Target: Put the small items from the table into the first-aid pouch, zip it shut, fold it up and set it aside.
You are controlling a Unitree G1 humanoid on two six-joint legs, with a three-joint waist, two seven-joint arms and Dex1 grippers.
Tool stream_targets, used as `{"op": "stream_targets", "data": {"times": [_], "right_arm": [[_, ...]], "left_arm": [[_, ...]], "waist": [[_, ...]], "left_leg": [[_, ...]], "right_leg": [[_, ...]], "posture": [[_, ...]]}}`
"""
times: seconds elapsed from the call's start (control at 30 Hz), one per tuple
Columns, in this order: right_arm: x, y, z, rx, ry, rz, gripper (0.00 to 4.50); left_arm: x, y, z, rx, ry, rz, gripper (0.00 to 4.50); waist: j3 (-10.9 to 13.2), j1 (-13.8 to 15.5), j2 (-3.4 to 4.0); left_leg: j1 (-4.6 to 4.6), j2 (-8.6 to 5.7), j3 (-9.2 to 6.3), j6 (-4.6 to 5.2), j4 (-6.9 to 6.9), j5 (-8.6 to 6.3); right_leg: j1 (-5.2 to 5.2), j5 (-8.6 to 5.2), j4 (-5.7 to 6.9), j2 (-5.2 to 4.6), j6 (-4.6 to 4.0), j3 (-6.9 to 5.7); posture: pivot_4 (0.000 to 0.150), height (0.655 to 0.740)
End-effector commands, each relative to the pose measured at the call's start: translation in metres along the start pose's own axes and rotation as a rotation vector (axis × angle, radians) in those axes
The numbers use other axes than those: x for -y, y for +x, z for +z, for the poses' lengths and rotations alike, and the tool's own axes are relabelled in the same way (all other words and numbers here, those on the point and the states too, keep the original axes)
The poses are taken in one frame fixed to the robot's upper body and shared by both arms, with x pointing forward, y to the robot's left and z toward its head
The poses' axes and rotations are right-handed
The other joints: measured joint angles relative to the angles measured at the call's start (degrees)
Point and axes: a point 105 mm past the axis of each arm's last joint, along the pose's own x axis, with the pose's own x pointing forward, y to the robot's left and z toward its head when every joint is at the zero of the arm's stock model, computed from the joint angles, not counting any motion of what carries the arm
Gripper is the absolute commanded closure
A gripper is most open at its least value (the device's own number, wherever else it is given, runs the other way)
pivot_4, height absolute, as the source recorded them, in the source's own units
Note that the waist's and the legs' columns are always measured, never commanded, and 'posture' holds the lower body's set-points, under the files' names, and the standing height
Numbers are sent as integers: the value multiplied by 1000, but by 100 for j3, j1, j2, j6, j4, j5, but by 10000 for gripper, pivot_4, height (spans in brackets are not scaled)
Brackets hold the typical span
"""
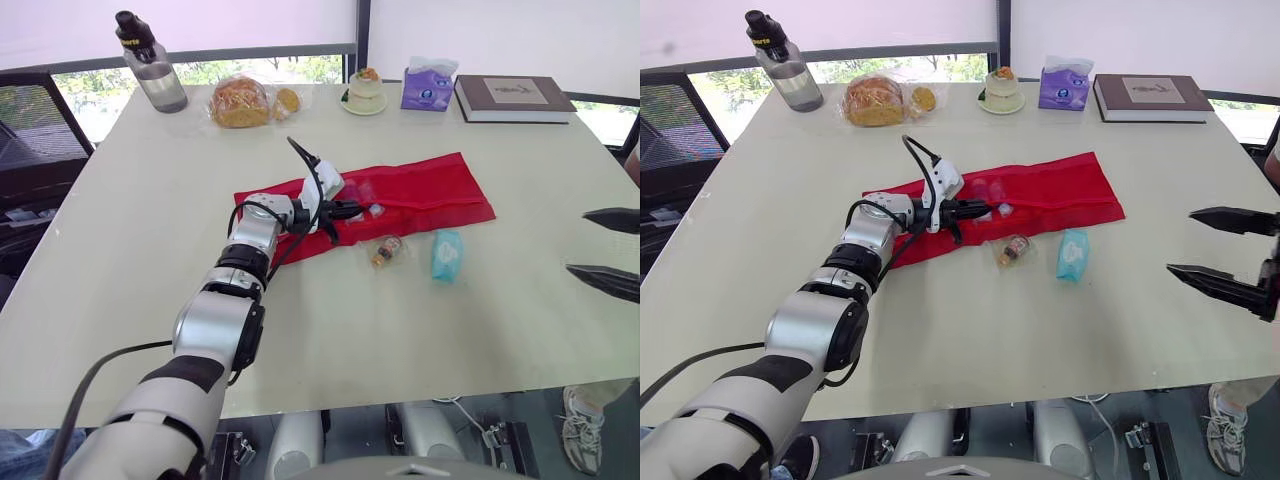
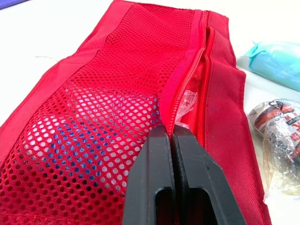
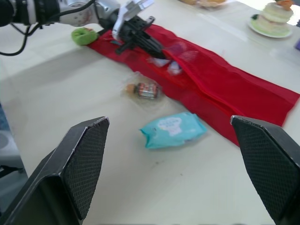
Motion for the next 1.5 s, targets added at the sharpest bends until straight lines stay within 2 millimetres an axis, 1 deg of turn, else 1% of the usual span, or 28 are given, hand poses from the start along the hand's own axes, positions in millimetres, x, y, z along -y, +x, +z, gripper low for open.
{"op": "stream_targets", "data": {"times": [0.03, 0.23, 0.33, 0.4, 0.47, 0.53, 0.63, 0.8, 0.93, 1.0, 1.17, 1.27, 1.33, 1.37, 1.4, 1.47, 1.5], "right_arm": [[1, 21, 2, 13, -74, 49, 822], [6, 75, -5, 29, -172, 139, 822], [7, 110, -12, -11, -241, 202, 822], [3, 131, -15, -28, -285, 260, 822], [-1, 147, -18, -38, -315, 309, 822], [-3, 158, -20, -46, -333, 341, 822], [-1, 177, -28, -103, -440, 369, 822], [8, 203, -50, -261, -606, 463, 822], [11, 217, -59, -306, -630, 514, 822], [11, 225, -60, -306, -627, 521, 822], [15, 232, -66, -350, -611, 533, 822], [17, 231, -65, -356, -587, 524, 7984], [18, 228, -62, -352, -553, 516, 15147], [18, 226, -60, -349, -540, 512, 20493], [18, 224, -59, -347, -530, 508, 23901], [19, 220, -58, -354, -495, 487, 33251], [19, 218, -58, -350, -480, 476, 36730]], "left_arm": [[0, 0, 4, 17, 19, 1, 45000], [0, 2, 6, 19, 21, 2, 45000], [0, 2, 7, 24, 23, 3, 45000], [0, 1, 7, 24, 24, 2, 45000], [0, 1, 7, 23, 25, 1, 45000], [0, 0, 6, 23, 25, 1, 45000], [0, 0, 6, 22, 26, 0, 45000], [2, 1, 6, 25, 24, -4, 45000], [4, 2, 5, 30, 22, -8, 45000], [5, 2, 5, 32, 21, -8, 45000], [3, 0, 7, 34, 23, 0, 45000], [3, 0, 7, 34, 24, 2, 45000], [3, -1, 7, 33, 24, 2, 45000], [3, 0, 7, 33, 24, 1, 45000], [3, 0, 6, 32, 23, 0, 45000], [5, 1, 6, 34, 21, -4, 45000], [5, 2, 7, 34, 20, -6, 45000]], "waist": [[0, 3, 1], [1, -2, 1], [1, -1, 2], [1, -2, 3], [1, 23, 3], [1, 38, 3], [1, 34, 4], [2, 6, 5], [2, 9, 5], [2, 6, 6], [2, 0, 7], [2, -2, 7], [2, -2, 7], [2, -1, 7], [2, -1, 7], [2, 4, 8], [2, 5, 8]], "left_leg": [[1, 0, 0, 0, 0, 0], [0, 0, 1, 0, 1, 0], [0, 0, 0, 0, 3, 0], [1, 0, 1, 0, 5, 0], [-2, 0, -2, 0, 3, 0], [-6, 0, -4, -1, 2, 0], [-8, -1, 2, -1, 3, 0], [-2, 0, -1, 0, 3, 1], [-4, 0, -2, -1, 4, 1], [-3, 0, 2, -1, 4, 1], [-1, 0, 0, -1, 3, 1], [0, 0, 0, -1, 4, 1], [0, 0, 0, -1, 4, 1], [0, 0, 0, -1, 4, 1], [0, 0, -1, -1, 4, 1], [-1, 0, -2, -1, 4, 1], [-2, 0, -1, -1, 4, 1]], "right_leg": [[0, 0, 0, 0, -1, -1], [-1, 1, 1, 0, -2, 0], [-2, 2, 2, 1, -3, -1], [-2, 4, 3, 1, -7, 0], [-3, 5, 4, 2, -9, -4], [-4, 5, 2, 1, -10, -7], [-4, 5, -1, -2, -10, -5], [-4, 5, 5, 0, -10, -6], [-4, 6, 5, 0, -11, -7], [-4, 6, 4, -2, -11, -5], [-3, 7, 8, -1, -12, -6], [-3, 7, 10, -1, -12, -6], [-3, 7, 12, -1, -12, -5], [-3, 7, 12, -1, -12, -5], [-3, 7, 12, -1, -12, -5], [-3, 7, 11, -1, -12, -6], [-3, 7, 11, -2, -12, -6]], "posture": [[1500, 7387], [1500, 7387], [1500, 7387], [1500, 7387], [1500, 7387], [1500, 7387], [1500, 7387], [1500, 7387], [1500, 7387], [1500, 7387], [1500, 7387], [1500, 7387], [1500, 7387], [1500, 7387], [1500, 7387], [1500, 7387], [1500, 7387]]}}
